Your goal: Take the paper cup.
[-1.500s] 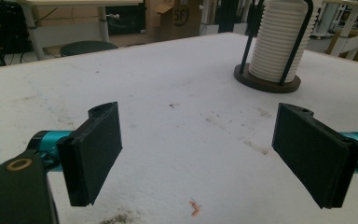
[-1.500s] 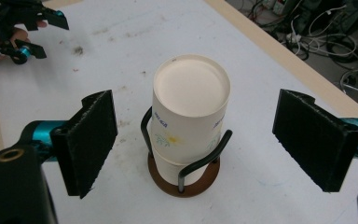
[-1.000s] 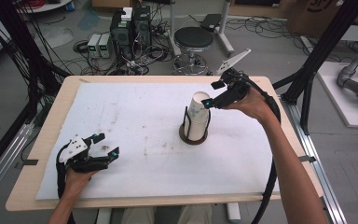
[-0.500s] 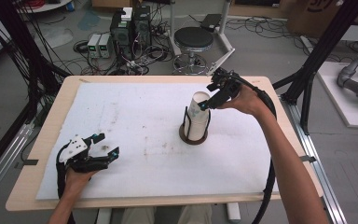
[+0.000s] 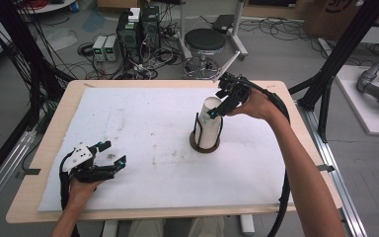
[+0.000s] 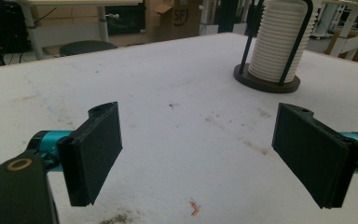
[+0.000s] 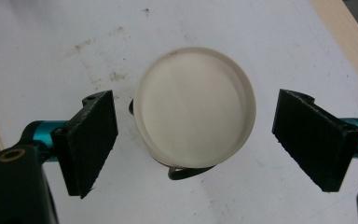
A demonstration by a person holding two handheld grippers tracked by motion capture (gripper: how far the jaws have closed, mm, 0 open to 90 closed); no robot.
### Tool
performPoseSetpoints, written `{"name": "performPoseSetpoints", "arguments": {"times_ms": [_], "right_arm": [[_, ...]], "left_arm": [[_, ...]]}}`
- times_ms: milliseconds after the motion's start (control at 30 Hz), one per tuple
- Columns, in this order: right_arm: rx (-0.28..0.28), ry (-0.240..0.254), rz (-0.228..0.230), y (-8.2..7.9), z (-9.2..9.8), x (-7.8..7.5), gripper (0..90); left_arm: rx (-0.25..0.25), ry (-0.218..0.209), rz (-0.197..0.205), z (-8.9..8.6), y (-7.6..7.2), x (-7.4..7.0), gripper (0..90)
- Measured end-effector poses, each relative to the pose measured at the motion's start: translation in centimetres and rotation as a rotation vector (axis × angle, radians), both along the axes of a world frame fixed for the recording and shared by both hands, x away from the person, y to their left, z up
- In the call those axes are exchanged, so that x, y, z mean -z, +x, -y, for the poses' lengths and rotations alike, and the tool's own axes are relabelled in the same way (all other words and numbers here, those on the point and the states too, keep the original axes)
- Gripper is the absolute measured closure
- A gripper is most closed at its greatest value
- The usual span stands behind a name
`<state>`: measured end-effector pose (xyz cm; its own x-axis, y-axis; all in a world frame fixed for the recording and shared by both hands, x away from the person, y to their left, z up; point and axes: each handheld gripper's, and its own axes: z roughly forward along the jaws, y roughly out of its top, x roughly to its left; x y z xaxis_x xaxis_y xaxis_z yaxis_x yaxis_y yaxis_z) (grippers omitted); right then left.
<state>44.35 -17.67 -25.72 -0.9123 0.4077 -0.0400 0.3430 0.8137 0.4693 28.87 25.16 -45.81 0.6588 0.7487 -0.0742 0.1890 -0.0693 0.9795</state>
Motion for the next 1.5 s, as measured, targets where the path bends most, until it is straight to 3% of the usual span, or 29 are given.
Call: {"name": "performPoseSetpoints", "arguments": {"times_ms": [333, 367, 467, 500, 1333, 1500], "right_arm": [[-0.007, -0.015, 0.001, 0.07, -0.28, 0.17, 17.0], [-0.019, -0.006, 0.001, 0.09, -0.28, 0.13, 25.2], [-0.02, -0.013, 0.006, -0.02, -0.33, 0.04, 29.3], [-0.03, -0.014, 0.004, -0.05, -0.33, -0.03, 34.8], [-0.027, -0.018, 0.006, -0.13, -0.39, -0.14, 36.6], [-0.026, 0.002, 0.02, -0.21, -0.48, -0.36, 36.6]], "left_arm": [[-0.001, -0.001, 0.0, 0.0, 0.0, 0.0, 15.8], [-0.001, -0.001, -0.001, 0.0, 0.0, 0.0, 15.8], [-0.001, 0.0, -0.001, -0.01, 0.0, 0.0, 15.8], [-0.001, -0.001, -0.001, 0.0, 0.0, 0.0, 15.8], [-0.001, 0.003, 0.0, 0.02, -0.01, 0.0, 15.8], [-0.001, 0.003, 0.0, 0.02, -0.01, 0.0, 15.8]]}}
